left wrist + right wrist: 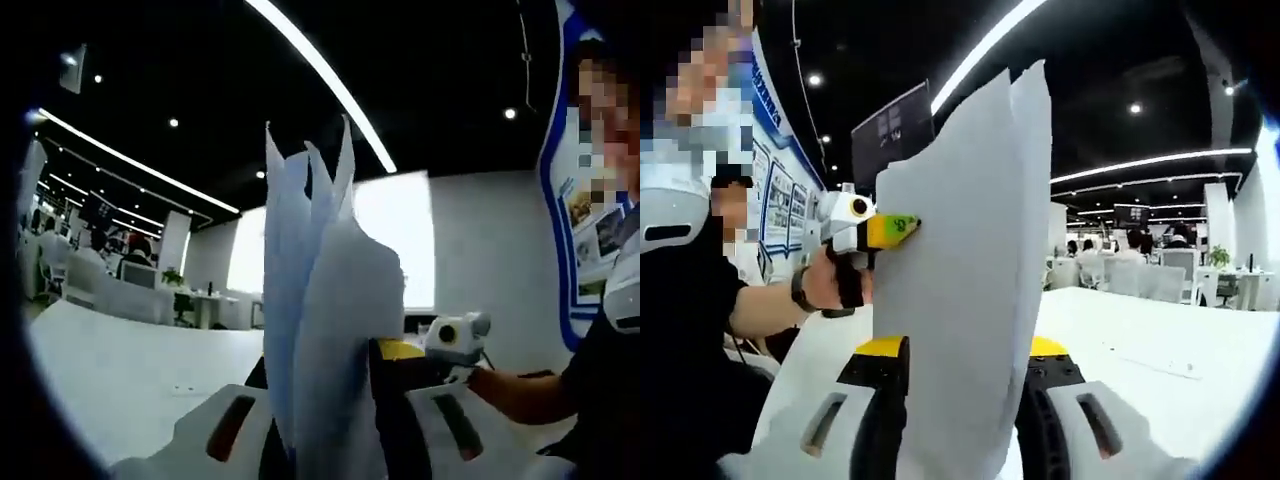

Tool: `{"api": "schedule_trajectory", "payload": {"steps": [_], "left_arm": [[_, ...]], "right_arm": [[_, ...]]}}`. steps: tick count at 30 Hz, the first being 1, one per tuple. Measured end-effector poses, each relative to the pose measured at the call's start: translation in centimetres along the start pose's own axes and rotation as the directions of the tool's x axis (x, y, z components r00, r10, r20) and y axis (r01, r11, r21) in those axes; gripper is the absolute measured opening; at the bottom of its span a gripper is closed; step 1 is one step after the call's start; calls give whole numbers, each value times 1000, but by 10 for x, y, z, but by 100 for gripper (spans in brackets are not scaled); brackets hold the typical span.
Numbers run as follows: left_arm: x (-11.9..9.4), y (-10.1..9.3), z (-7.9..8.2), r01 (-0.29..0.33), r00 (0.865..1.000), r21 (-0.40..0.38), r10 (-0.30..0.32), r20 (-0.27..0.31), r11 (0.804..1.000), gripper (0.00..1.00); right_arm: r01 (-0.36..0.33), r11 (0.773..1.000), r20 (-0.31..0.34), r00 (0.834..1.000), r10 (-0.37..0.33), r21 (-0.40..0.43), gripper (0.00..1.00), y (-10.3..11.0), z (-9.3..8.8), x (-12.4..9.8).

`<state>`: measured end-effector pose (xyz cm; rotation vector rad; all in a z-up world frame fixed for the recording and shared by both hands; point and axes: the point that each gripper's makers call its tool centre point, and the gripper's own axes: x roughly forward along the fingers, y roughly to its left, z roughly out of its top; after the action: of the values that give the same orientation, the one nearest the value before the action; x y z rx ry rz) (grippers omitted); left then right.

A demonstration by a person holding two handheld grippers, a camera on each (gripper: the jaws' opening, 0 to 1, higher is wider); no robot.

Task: Organize the stack of printing papers by aligning and flattening the scattered papers on the table

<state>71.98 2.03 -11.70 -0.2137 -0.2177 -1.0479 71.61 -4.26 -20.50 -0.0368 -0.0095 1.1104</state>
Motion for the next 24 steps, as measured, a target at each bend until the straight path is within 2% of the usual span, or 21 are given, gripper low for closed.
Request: {"api": "schedule_trajectory", "payload": {"steps": [2, 5, 8, 9, 11, 14, 15, 16, 17, 19, 23, 24], "left_arm": [[0, -1, -1, 8, 1000, 7, -8, -6, 1000, 8], [-1, -2, -1, 26, 1000, -37, -26, -2, 999, 6], [-2, -1, 1, 4, 1000, -22, -4, 8, 1000, 6], [-3, -2, 4, 12, 1000, -40, -11, 25, 999, 6], [-7, -5, 22, 32, 994, -68, -24, 106, 997, 5], [-15, -7, 46, 58, 980, -101, -37, 197, 993, 5], [-17, -10, 53, 80, 974, -106, -55, 222, 991, 5], [-19, -13, 60, 102, 966, -110, -72, 246, 989, 5], [-22, -20, 70, 136, 954, -100, -104, 281, 986, 5], [-30, -28, 88, 170, 926, -98, -125, 356, 981, 5], [-44, -37, 119, 239, 867, -139, -147, 477, 961, 5], [-46, -38, 124, 245, 858, -142, -146, 493, 959, 5]], "right_arm": [[21, 1000, 0, 1000, -21, 20, 37, -7, -3, -3], [37, 996, 23, 999, -39, 79, 37, -15, -4, -8], [47, 992, 43, 998, -52, 116, 38, -20, -4, -12], [52, 991, 49, 997, -58, 121, 40, -21, -3, -13], [62, 989, 62, 996, -70, 134, 46, -24, -1, -15], [68, 982, 94, 992, -86, 177, 55, -27, 4, -16], [67, 980, 103, 991, -87, 185, 58, -27, 5, -16], [62, 971, 143, 985, -97, 230, 62, -28, 10, -16], [50, 962, 177, 979, -100, 268, 65, -29, 14, -17], [12, 945, 226, 970, -91, 326, 71, -26, 19, -16], [-73, 920, 306, 950, -52, 385, 75, -16, 28, -15], [-106, 911, 335, 941, -37, 398, 75, -11, 31, -14]]}}
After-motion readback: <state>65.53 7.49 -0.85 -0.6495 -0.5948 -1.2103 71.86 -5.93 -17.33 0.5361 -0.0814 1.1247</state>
